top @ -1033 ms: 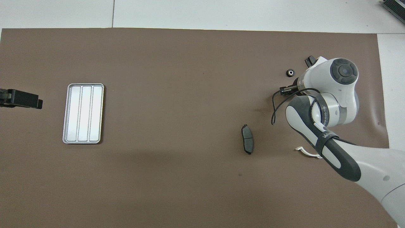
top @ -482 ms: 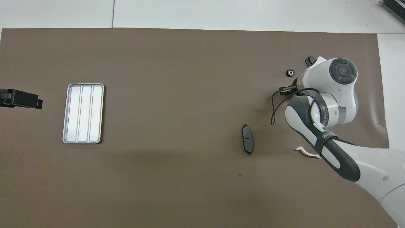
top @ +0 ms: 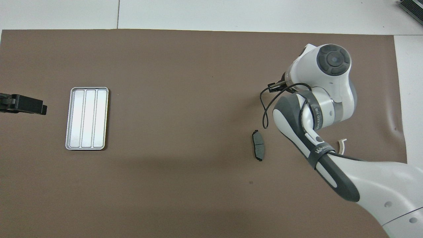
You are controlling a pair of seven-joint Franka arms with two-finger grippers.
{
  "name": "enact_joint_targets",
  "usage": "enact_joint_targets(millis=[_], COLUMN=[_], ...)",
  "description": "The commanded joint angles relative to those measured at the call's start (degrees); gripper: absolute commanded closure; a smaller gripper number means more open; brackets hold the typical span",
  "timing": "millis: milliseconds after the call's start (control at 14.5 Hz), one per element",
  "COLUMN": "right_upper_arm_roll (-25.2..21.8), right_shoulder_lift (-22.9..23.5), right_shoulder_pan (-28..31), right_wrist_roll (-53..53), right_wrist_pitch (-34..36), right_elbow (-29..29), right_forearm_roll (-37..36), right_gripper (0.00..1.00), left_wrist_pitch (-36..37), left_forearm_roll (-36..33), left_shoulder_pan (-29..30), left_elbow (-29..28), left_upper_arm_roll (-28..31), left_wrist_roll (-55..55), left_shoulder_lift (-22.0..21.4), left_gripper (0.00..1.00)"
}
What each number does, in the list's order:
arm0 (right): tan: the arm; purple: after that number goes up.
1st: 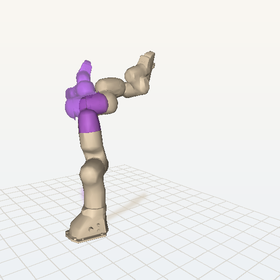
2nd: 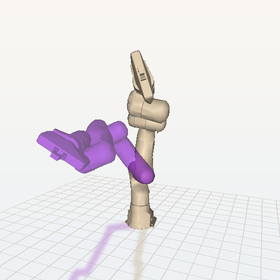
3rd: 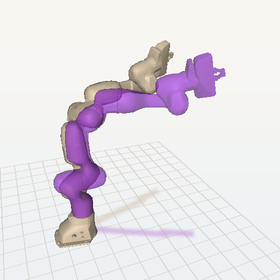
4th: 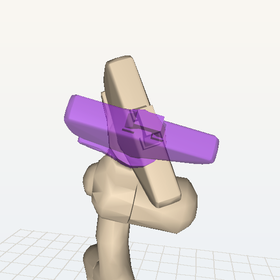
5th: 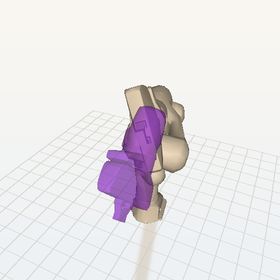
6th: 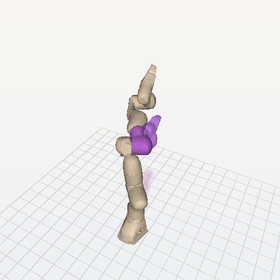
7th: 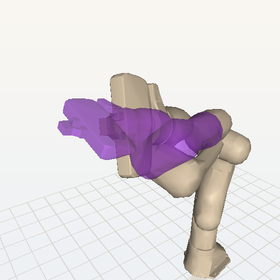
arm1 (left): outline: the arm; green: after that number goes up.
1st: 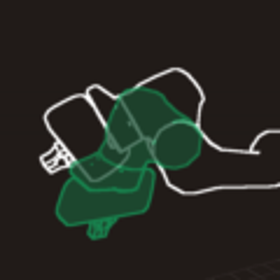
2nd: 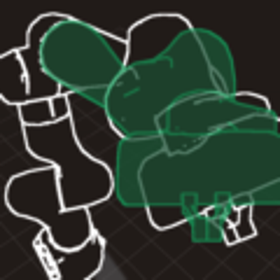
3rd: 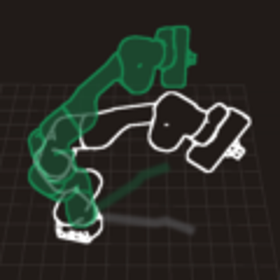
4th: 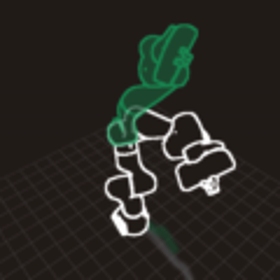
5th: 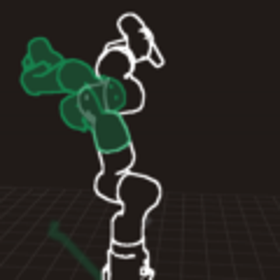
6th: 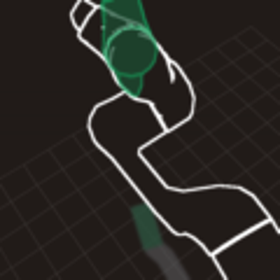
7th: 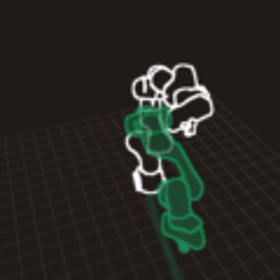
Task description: Pick bearing gear from pile to tray
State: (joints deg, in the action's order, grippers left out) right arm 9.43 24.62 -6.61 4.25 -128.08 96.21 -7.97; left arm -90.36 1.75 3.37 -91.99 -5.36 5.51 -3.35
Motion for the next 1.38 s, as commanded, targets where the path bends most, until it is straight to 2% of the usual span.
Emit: enact_joint_targets(millis=[0,207,344,482,689,758,895,1033,1102,1171,1309], right_upper_arm_roll=[0.1,0.1,0.1,0.1,-0.1,0.0,-0.1,-0.2,-0.3,-0.3,-0.7], right_shoulder_lift=[0.2,0.4,1.4,3.8,9.5,10.7,12.5,12.4,12.4,12.4,12.3], right_shoulder_pan=[-6.4,-13.2,-17.0,-20.1,-24.1,-25.2,-27.4,-27.7,-27.8,-27.7,-27.2], right_wrist_roll=[5.1,11.4,14.5,16.7,23.8,26.3,31.3,33.2,33.7,34.1,33.6], right_wrist_pitch=[-2.2,-5.2,-9.8,-14.7,-16.4,-16.6,-20.4,-20.5,-20.1,-19.7,-18.4], right_elbow=[-0.6,-2.4,-3.1,-3.2,-8.6,-9.0,-9.1,-8.8,-8.8,-8.9,-9.3], right_forearm_roll=[-0.2,-0.1,-0.2,-0.8,-1.8,-1.8,-1.9,-2.3,-2.3,-2.2,-2.3], right_gripper=[1.0,1.0,1.0,1.0,1.0,0.89,0.75,0.4,0.15,0.06,0.02], left_wrist_pitch=[-1.3,-1.7,-3.2,-3.2,-5.9,-9.6,-15.2,-16.6,-18.1,-20.3,-24.0], left_forearm_roll=[-1.0,0.2,1.7,1.7,1.7,1.7,1.7,1.7,1.7,1.7,1.7], left_shoulder_pan=[0.3,1.8,1.6,1.6,0.9,0.8,0.8,0.7,0.2,-0.9,-2.9], left_elbow=[-1.3,-1.9,-2.4,-3.5,-4.9,-7.7,-11.6,-11.5,-11.8,-12.3,-12.5], left_upper_arm_roll=[0.4,0.3,0.3,0.3,0.3,0.2,0.2,0.1,-0.1,0.0,0.0], left_wrist_roll=[4.6,0.2,-3.5,-3.3,-3.5,-3.7,-3.8,-4.1,-4.5,-6.1,-10.6], left_shoulder_lift=[0.0,-0.2,-0.3,-0.8,-1.0,-2.1,-1.8,0.3,1.2,2.8,5.9], left_gripper=[0.0,0.0,0.0,0.0,0.0,0.0,0.0,0.0,0.0,0.0,0.0])
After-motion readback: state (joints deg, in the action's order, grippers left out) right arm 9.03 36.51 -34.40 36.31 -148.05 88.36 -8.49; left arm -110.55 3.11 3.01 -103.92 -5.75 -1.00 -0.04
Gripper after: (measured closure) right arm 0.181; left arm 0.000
